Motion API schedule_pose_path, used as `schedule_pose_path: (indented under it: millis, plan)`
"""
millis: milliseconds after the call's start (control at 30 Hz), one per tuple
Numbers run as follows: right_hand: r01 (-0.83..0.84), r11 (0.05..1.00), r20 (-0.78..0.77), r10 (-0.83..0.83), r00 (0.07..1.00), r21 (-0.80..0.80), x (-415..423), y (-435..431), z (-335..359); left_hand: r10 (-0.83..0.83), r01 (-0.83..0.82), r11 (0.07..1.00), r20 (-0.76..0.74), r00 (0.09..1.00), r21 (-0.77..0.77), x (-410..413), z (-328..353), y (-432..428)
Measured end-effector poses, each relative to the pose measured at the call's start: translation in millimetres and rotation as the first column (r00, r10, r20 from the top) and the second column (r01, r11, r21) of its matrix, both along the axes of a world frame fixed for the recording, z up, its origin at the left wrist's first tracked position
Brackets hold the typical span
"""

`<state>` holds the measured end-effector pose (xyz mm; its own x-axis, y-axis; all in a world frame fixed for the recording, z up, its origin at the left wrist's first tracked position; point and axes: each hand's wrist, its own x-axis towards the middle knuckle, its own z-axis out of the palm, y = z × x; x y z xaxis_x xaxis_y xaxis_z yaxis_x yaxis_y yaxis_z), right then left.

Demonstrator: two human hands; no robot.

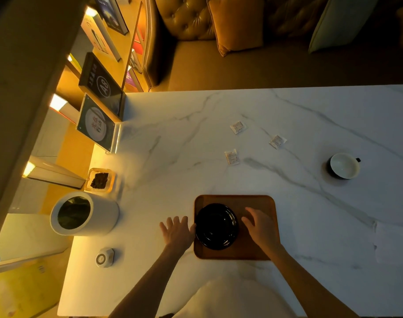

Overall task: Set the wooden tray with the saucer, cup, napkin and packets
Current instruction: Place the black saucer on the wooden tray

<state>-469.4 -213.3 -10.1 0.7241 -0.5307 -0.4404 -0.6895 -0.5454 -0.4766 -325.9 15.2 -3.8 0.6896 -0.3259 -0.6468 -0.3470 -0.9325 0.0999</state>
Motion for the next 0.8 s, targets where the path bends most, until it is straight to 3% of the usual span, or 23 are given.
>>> schedule_pose_path:
  millis: [100, 233, 433, 800]
  plan:
    - [-0.187, 0.962, -0.062, 0.178, 0.982, -0.200, -12.6, 4.7, 4.0, -0.109, 0.108, 0.991, 0.021, 0.994, 0.074, -3.0, 3.3, 6.3]
    - [-0.284, 0.929, -0.237, 0.228, 0.944, -0.235, -31.0, 17.3, 7.5, -0.106, 0.105, 0.993, 0.032, 0.994, 0.049, -11.7, 3.5, 10.0]
    - [-0.222, 0.945, -0.311, 0.142, 0.940, -0.240, -58.2, 26.3, 16.1, -0.162, 0.165, 0.985, 0.074, 0.984, -0.047, -15.9, -3.9, -4.5]
    - [-0.064, 0.975, -0.255, 0.008, 0.967, -0.212, -79.4, 24.6, 18.6, -0.233, 0.240, 0.968, 0.094, 0.968, -0.070, -17.2, 8.7, -25.7]
